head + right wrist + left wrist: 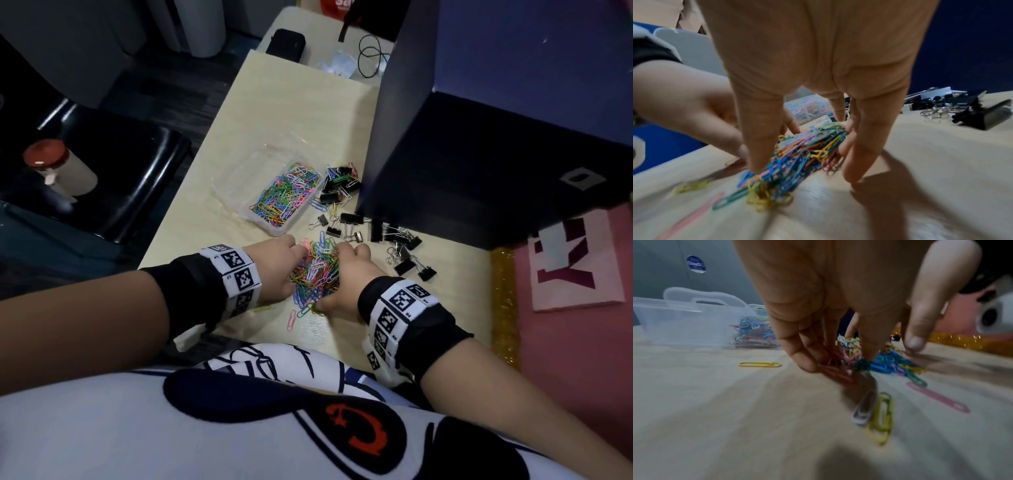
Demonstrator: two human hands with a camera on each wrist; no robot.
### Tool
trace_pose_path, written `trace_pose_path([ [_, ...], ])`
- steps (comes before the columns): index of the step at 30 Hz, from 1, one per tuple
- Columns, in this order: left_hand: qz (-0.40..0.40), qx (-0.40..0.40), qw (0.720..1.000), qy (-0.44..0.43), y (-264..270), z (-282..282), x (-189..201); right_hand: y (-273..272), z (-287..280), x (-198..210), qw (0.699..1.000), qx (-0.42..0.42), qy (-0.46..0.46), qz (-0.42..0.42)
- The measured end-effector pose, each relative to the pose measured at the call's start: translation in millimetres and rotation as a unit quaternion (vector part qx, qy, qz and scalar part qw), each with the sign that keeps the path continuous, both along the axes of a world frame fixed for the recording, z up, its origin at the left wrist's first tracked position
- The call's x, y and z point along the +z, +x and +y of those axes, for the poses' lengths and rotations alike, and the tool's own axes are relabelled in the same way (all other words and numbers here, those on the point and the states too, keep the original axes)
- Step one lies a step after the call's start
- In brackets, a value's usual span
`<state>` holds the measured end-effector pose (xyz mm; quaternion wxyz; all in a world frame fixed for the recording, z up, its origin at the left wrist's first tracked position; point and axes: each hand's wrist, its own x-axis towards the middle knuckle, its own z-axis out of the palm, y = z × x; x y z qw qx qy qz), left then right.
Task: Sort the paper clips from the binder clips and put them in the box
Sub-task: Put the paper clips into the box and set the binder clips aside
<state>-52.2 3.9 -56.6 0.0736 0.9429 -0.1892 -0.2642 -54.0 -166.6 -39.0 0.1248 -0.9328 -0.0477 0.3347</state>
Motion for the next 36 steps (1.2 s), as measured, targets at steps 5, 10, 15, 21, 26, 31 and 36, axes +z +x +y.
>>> trace_pose_path([
  [5,-0.002,-0.027,0.999,0.038,-4,-5,-1,-6,9,-12,0.997,0.063,-0.005,-0.054],
  [10,-0.015,-0.012,0.999,0.032,4,-8,2,1,11,-16,0.995,0.065,0.015,-0.068],
  [15,-0.033,-0.023,0.998,0.040,12,-7,9,7,7,-17,0.995,0.042,0.025,-0.081],
  [21,-0.057,0.020,0.998,-0.014,29,2,31,9,5,-15,0.996,0.020,0.026,-0.079],
  [26,-0.137,0.111,0.982,-0.074,53,15,51,11,4,-15,0.997,0.011,0.019,-0.072],
  [31,-0.136,0.155,0.978,-0.028,62,28,43,13,3,-13,0.997,0.000,0.030,-0.070],
  [36,-0.112,0.082,0.989,0.043,49,27,31,17,2,-3,0.996,-0.006,0.045,-0.078],
])
